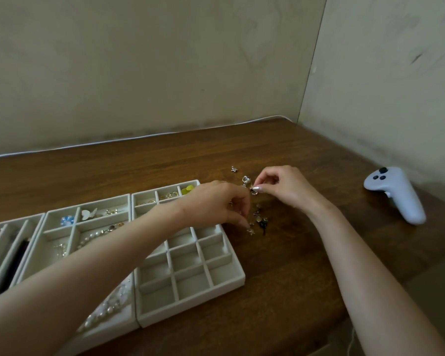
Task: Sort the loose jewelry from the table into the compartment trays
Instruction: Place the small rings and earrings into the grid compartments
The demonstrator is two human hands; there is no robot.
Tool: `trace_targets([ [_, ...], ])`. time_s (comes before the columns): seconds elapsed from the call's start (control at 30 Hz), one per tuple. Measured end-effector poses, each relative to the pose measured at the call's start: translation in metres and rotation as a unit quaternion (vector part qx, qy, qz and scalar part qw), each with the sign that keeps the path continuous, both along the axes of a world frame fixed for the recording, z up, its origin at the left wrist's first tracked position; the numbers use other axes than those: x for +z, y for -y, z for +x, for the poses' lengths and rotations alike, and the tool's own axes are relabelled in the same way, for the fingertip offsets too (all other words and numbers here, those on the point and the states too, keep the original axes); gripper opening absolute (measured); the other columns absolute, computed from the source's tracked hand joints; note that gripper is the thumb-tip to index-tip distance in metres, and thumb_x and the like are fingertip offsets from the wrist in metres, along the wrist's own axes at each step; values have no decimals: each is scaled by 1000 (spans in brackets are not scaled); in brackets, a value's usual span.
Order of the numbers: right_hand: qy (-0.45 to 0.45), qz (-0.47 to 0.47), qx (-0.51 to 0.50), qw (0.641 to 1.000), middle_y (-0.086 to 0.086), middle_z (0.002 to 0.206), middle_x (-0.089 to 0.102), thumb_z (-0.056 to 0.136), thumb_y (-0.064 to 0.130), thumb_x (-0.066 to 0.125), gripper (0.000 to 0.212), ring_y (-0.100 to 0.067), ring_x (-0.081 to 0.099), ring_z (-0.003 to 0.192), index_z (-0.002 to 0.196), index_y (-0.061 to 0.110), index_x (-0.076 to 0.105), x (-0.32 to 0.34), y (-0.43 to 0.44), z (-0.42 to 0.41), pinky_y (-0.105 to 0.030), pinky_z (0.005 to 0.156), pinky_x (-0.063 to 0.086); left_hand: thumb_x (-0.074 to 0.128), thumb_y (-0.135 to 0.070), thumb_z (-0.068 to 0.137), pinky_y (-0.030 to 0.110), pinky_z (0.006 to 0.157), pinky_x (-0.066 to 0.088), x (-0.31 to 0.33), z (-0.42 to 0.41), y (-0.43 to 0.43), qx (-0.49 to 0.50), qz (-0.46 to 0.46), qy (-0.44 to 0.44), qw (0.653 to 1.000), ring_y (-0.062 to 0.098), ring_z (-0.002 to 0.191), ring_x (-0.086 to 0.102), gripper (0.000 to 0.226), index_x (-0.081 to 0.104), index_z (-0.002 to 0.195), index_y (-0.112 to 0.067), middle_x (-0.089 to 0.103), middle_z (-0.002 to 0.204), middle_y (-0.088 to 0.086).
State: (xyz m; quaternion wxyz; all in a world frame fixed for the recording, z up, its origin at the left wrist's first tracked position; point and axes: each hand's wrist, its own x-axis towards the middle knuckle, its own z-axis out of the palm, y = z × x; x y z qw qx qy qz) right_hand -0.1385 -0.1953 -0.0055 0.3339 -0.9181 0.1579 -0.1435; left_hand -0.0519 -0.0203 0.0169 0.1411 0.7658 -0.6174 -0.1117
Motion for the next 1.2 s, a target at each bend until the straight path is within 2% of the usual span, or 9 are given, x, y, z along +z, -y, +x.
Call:
trace_targets([
  [0.1,15,-2,-9,1000,8,71,63,86,19,67,3,3,56,62,84,21,69,-1,0,0,-7,55,39,67,-36,82,16,68,38,-4,-4,3,-13,5,4,1000,-5,76,45,16,61,94,-27,55,88,-14],
  [0.2,3,-5,-8,1000,7,72,64,87,19,66,3,1,58,64,88,19,68,-3,-2,1,-9,56,37,65,-32,84,24,78,44,-9,-6,7,-22,10,6,1000,2,83,48,11,62,92,-26,57,93,-12],
  [0.33,2,-7,-8,1000,7,71,64,87,19,67,3,0,58,63,86,22,68,-4,-2,2,-10,58,36,66,-32,84,19,72,38,-9,-4,4,-8,-1,-3,1000,-2,80,48,7,61,86,-27,58,89,-13],
  [0.5,6,-11,-9,1000,8,70,64,87,20,67,2,1,58,64,86,21,68,-6,-3,3,-10,59,35,69,-33,80,19,66,41,4,11,-23,50,-50,-29,997,-2,71,52,10,60,76,-31,59,78,-17],
  [0.67,0,-15,0,1000,7,75,64,88,19,65,3,-3,60,69,90,19,68,-7,-6,3,-12,61,37,65,-30,83,26,65,44,13,28,-63,109,-48,-14,993,12,70,55,7,61,78,-30,63,79,-13],
  [0.73,0,-14,1,1000,6,76,64,88,19,65,3,-4,60,68,89,20,68,-8,-7,4,-13,61,38,66,-30,83,29,69,46,15,32,-79,135,-45,0,990,16,73,56,4,64,81,-27,64,81,-10],
  [0.97,-4,-10,-3,1000,4,78,64,88,18,65,3,-4,59,69,89,20,67,-8,-8,4,-14,61,37,65,-36,83,13,60,35,14,48,-123,163,17,95,982,-2,70,49,10,57,78,-35,57,77,-20],
  [1.13,4,0,-4,1000,1,79,66,86,18,67,3,-6,60,69,88,18,69,-9,-8,4,-14,61,39,60,-40,86,20,77,36,6,51,-127,135,66,170,974,0,89,43,11,62,93,-32,54,93,-18],
  [1.2,2,-1,-3,1000,2,78,66,86,18,67,2,-6,59,68,88,19,69,-9,-8,4,-15,61,39,59,-42,87,20,77,36,5,52,-125,133,73,179,972,1,91,43,15,62,95,-31,54,95,-17],
])
